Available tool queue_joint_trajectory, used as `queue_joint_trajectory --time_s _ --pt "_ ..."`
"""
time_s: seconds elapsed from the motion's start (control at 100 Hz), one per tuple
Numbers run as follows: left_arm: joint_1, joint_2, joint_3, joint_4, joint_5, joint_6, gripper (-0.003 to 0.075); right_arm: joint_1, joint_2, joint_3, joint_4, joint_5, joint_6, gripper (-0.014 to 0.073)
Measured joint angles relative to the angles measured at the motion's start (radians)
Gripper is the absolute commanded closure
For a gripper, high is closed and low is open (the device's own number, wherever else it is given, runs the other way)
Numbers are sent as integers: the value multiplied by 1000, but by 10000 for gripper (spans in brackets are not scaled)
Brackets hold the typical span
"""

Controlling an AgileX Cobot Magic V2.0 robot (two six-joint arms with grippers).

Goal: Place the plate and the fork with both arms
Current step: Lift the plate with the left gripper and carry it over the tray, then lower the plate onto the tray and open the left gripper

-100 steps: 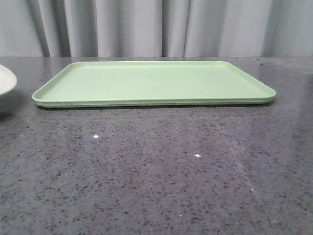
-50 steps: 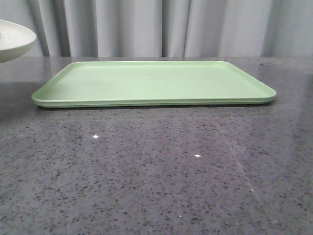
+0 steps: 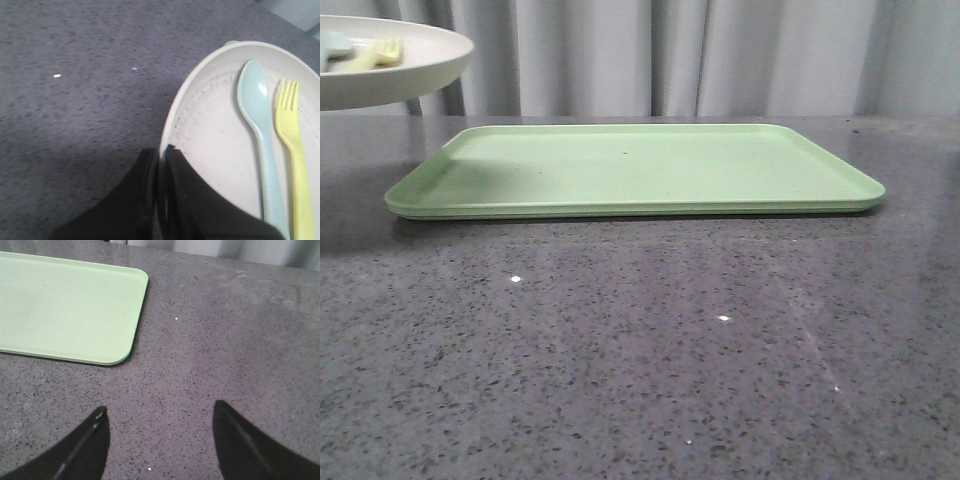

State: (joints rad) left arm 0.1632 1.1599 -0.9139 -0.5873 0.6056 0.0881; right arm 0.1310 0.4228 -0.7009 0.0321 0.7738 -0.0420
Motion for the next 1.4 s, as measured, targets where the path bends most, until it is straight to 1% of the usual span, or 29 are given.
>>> queue_joint_trajectory --time_s 0.14,0.27,0.51,0.63,0.85,1.18,1.4 --pt "-130 88 -51 -38 -68 0 741 0 0 0 0 0 0 136" --pt "-228 189 -113 -61 -122 0 741 0 0 0 0 0 0 136" --pt "-354 361 -215 -74 -186 0 741 0 0 0 0 0 0 136" --pt "-390 420 -253 -83 -207 0 741 0 0 0 0 0 0 136" --pt "-424 510 -281 -117 -260 0 741 0 0 0 0 0 0 136" --pt "-455 578 -282 -166 -334 0 741 0 0 0 0 0 0 136" --pt "-476 606 -282 -172 -354 0 741 0 0 0 0 0 0 136"
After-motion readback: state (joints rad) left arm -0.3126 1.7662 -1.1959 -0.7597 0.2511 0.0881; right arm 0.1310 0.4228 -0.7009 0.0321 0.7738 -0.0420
